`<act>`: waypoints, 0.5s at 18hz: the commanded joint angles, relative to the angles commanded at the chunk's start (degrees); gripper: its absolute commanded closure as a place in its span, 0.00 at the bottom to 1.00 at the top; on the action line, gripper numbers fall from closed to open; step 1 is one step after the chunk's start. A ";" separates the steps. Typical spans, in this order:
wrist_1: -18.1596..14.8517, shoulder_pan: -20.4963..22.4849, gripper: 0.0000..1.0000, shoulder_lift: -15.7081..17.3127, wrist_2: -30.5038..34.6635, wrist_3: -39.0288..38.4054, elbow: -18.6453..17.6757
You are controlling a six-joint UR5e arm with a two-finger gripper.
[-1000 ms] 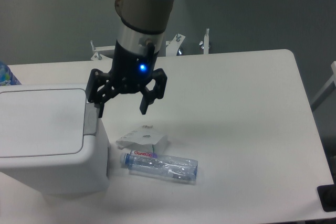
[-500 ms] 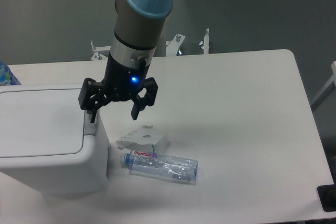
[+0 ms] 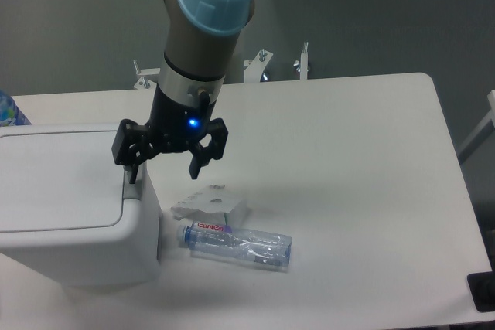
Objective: Open the trash can
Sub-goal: 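Hold the gripper against the lid edge, pressing it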
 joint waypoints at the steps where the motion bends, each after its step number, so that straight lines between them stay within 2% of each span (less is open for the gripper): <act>1: 0.00 0.00 0.00 -0.09 0.00 0.09 0.00; 9: 2.46 -0.35 0.00 0.00 0.09 0.00 -1.32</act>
